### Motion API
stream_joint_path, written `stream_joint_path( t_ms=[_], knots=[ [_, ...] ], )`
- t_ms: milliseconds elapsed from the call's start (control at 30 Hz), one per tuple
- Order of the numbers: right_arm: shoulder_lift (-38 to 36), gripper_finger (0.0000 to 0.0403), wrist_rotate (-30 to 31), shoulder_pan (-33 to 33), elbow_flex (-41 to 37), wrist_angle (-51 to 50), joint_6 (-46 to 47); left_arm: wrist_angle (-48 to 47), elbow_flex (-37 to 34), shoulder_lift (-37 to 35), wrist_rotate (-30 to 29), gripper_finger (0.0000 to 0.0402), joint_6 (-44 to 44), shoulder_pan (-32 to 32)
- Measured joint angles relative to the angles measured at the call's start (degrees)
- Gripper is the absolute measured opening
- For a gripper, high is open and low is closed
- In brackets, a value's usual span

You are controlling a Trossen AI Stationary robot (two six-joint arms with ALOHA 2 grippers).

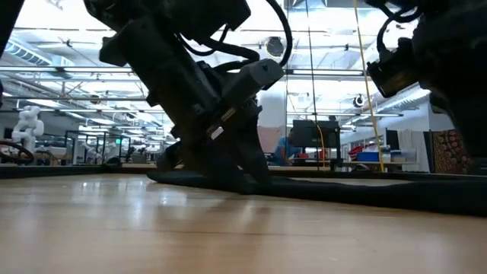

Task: Roll napkin
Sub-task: Fold the black napkin

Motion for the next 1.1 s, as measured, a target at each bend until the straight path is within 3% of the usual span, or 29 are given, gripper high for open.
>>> stream_joint_path(
  t_ms=[200,533,833,1100],
  knots=[
    [0.0,0.0138,7.3,-0.2,-1.0,-0.2,-0.1,-2.9,0.0,-1.2,3.0,0.0148,2.5,0.6],
    [2.7,0.0010,7.0,1.8,-9.3,14.0,11.9,-13.0,-0.1,-5.2,6.8,0.0148,8.5,4.5],
    [5.1,0.0003,3.5,6.6,-9.8,29.1,23.8,-19.3,-0.3,-5.5,8.9,0.0148,20.2,11.6],
    [5.7,0.0001,5.2,9.9,-9.9,39.1,34.0,-18.1,-0.5,-5.5,7.3,0.0148,32.5,17.7]
  ],
)
